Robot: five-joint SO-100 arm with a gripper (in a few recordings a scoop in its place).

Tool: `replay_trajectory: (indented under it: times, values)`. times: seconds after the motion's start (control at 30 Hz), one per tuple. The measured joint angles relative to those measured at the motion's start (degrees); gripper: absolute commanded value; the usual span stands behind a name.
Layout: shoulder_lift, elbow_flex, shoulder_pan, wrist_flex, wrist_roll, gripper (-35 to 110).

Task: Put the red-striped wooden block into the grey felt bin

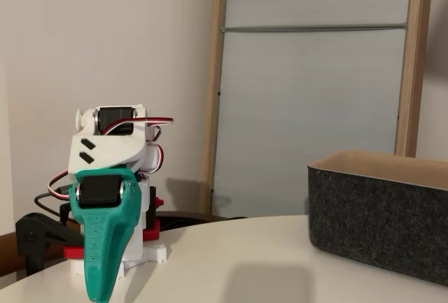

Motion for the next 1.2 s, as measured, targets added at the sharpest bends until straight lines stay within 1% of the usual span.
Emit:
replay_trajectory:
  times: [0.33,1.2]
  values:
    - [0.9,0.9,-2.5,0.0,0.6,0]
    - [1.1,0.9,-4.6,0.0,0.7,0]
